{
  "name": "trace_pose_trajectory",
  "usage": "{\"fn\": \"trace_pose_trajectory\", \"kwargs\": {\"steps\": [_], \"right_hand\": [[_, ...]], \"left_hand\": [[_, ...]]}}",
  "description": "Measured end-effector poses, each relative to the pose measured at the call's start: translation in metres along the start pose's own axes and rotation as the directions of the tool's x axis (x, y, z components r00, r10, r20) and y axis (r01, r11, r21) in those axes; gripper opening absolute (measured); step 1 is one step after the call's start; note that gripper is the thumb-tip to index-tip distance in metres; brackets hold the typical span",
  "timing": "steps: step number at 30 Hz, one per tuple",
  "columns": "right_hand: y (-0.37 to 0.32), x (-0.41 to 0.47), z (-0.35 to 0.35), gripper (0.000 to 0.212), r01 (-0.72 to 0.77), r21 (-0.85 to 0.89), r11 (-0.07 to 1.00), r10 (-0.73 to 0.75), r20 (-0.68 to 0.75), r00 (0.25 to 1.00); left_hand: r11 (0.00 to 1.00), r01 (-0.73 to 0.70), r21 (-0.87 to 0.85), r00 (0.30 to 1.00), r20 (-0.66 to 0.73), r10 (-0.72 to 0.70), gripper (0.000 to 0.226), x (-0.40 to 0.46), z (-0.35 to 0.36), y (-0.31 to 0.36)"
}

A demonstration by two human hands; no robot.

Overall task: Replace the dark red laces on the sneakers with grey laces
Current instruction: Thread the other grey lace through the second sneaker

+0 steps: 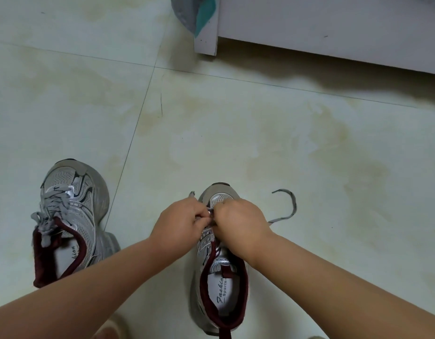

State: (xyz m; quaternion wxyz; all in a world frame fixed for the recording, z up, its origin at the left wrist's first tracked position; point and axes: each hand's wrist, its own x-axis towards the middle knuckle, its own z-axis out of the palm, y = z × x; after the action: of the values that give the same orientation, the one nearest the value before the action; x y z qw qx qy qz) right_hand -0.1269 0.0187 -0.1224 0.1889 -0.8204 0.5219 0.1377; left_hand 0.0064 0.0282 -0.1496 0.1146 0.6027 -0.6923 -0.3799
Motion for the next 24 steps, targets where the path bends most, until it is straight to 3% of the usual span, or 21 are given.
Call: {"fn": "trace_pose_trajectory", "kwargs": {"steps": [3, 7, 9, 12, 14, 16, 17, 18, 20, 22, 24], "right_hand": [[-0.007, 0.000, 0.000, 0.025, 0.083, -0.087, 0.993, -0.078, 0.057, 0.995], [-0.012, 0.002, 0.002, 0.025, 0.167, -0.143, 0.975, -0.156, 0.088, 0.984], [-0.008, 0.003, 0.001, 0.025, 0.206, -0.141, 0.968, -0.193, 0.101, 0.976], [-0.002, 0.006, -0.005, 0.022, 0.289, -0.150, 0.946, -0.275, 0.102, 0.956], [0.001, 0.004, -0.016, 0.016, 0.257, -0.034, 0.966, -0.254, 0.083, 0.964], [0.011, -0.004, -0.031, 0.010, 0.168, 0.256, 0.952, -0.188, 0.054, 0.981], [0.018, -0.010, -0.042, 0.010, 0.094, 0.451, 0.888, -0.133, 0.055, 0.990], [0.026, -0.018, -0.054, 0.014, -0.001, 0.676, 0.737, -0.066, 0.072, 0.995], [0.038, -0.033, -0.077, 0.015, -0.136, 0.972, 0.192, -0.006, 0.140, 0.990], [0.050, -0.047, -0.099, 0.016, -0.088, 0.961, -0.264, 0.019, 0.096, 0.995], [0.062, -0.060, -0.119, 0.011, 0.050, 0.852, -0.520, 0.106, 0.006, 0.994]], "left_hand": [[0.993, -0.012, -0.117, 0.998, 0.059, 0.019, 0.010, -0.007, 0.000, -0.001], [0.999, 0.027, -0.029, 0.991, 0.131, -0.023, 0.056, -0.018, 0.003, 0.001], [0.995, 0.045, 0.087, 0.994, 0.100, -0.054, 0.069, -0.021, 0.008, 0.002], [0.975, 0.110, 0.192, 0.993, -0.058, -0.101, 0.068, -0.021, 0.022, 0.001], [0.969, 0.169, 0.181, 0.978, -0.153, -0.142, 0.066, -0.021, 0.032, -0.001], [0.976, 0.169, 0.135, 0.953, -0.276, -0.126, 0.061, -0.022, 0.041, -0.006], [0.978, 0.181, 0.103, 0.940, -0.312, -0.141, 0.062, -0.024, 0.042, -0.006], [0.976, 0.205, 0.076, 0.933, -0.315, -0.171, 0.066, -0.026, 0.043, -0.006], [0.971, 0.235, 0.033, 0.930, -0.300, -0.215, 0.075, -0.028, 0.042, -0.004], [0.971, 0.238, 0.020, 0.928, -0.299, -0.222, 0.083, -0.029, 0.041, -0.001], [0.967, 0.253, 0.021, 0.925, -0.297, -0.236, 0.080, -0.029, 0.040, 0.001]]}}
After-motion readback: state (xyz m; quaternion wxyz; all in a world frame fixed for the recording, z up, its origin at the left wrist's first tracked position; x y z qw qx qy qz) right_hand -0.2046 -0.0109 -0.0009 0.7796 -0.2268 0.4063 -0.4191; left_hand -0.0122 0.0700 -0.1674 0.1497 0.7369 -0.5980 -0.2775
